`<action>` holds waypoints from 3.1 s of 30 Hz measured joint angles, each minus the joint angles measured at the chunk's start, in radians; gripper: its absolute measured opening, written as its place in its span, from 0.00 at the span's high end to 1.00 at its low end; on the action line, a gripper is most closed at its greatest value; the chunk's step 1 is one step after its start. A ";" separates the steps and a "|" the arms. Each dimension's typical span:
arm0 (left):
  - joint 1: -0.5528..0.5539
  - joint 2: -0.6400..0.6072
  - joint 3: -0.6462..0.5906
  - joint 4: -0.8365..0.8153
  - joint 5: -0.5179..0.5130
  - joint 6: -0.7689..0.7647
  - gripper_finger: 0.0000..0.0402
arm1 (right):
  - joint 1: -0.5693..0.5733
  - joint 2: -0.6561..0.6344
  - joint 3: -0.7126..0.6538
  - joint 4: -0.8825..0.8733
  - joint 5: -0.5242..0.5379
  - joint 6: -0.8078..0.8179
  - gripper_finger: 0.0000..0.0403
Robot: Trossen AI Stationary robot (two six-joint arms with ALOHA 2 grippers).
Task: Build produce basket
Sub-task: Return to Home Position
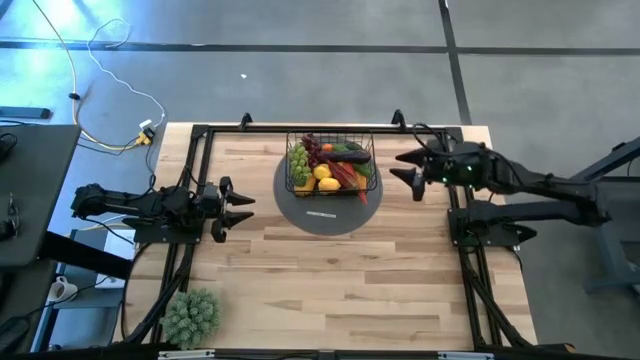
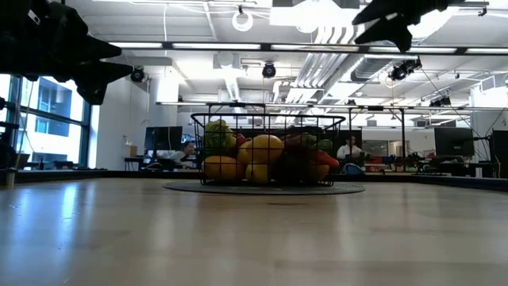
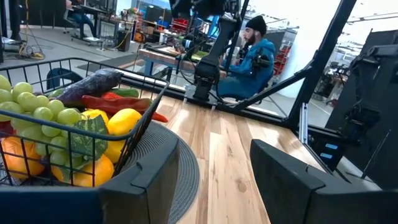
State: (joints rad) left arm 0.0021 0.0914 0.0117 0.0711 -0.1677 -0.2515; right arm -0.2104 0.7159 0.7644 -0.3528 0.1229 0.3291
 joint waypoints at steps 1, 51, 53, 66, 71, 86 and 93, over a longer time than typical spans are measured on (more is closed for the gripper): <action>0.000 0.000 0.000 0.000 0.000 0.000 0.53 | 0.002 -0.027 -0.036 0.028 -0.002 0.010 0.45; 0.000 0.000 0.001 0.001 0.000 0.000 0.53 | 0.050 -0.710 -0.719 0.290 0.013 0.122 0.45; 0.000 0.000 0.001 0.001 0.000 0.000 0.53 | 0.050 -0.710 -0.719 0.290 0.011 0.153 0.45; 0.000 0.000 0.001 0.001 0.000 0.000 0.53 | 0.050 -0.710 -0.719 0.288 0.009 0.189 0.45; 0.000 0.000 0.001 0.001 0.000 0.000 0.53 | 0.050 -0.710 -0.719 0.288 0.009 0.189 0.45; 0.000 0.000 0.001 0.001 0.000 0.000 0.53 | 0.050 -0.710 -0.719 0.287 0.009 0.190 0.45; 0.000 0.000 0.001 0.001 0.000 0.000 0.53 | 0.050 -0.710 -0.719 0.287 0.009 0.189 0.45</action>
State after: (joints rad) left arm 0.0021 0.0910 0.0124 0.0719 -0.1673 -0.2512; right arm -0.1608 0.0059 0.0456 -0.0654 0.1318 0.5179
